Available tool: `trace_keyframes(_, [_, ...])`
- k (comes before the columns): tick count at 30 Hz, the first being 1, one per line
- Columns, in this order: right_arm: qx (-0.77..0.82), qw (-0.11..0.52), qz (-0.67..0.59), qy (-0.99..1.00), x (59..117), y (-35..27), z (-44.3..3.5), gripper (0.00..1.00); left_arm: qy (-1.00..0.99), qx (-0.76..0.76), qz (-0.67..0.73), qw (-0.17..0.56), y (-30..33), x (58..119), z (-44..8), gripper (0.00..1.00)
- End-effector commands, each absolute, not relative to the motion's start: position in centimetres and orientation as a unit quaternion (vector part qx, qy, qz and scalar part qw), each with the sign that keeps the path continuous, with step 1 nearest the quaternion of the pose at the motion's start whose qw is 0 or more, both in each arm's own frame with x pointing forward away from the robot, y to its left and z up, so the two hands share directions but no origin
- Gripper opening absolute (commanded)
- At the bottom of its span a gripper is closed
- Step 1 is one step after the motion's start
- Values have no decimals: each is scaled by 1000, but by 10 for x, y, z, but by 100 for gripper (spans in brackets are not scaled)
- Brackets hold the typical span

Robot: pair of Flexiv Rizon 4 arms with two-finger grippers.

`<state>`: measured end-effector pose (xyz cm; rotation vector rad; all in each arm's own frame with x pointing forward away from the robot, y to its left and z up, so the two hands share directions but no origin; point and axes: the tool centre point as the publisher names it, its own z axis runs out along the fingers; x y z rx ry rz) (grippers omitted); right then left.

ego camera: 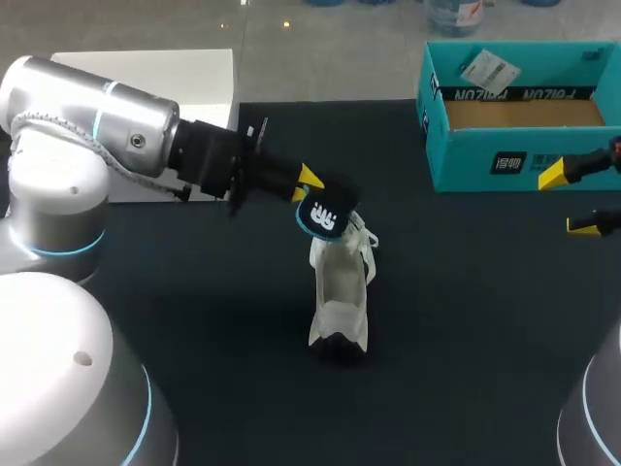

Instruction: Take the shoe out of the shoebox, open the shoe tongue, remove and reinsert the insole, then place the shoe into the shoebox

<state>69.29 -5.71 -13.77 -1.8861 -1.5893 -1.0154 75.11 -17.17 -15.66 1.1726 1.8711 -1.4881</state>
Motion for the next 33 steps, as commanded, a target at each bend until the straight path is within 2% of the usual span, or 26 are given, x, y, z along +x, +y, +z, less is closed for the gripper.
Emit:
trace_keyframes(1, [-688,234,-369,-579,692,-57,-138,100,695,427,-540,206,-157,736,-152,0])
trace_keyframes(15, [-688,234,-369,-579,692,-57,-138,100,716,381,-556,182,-150,675,-174,0])
trace_keyframes(33, [-688,234,-369,-579,692,-57,-138,100,731,365,-553,163,-178,676,-245,0])
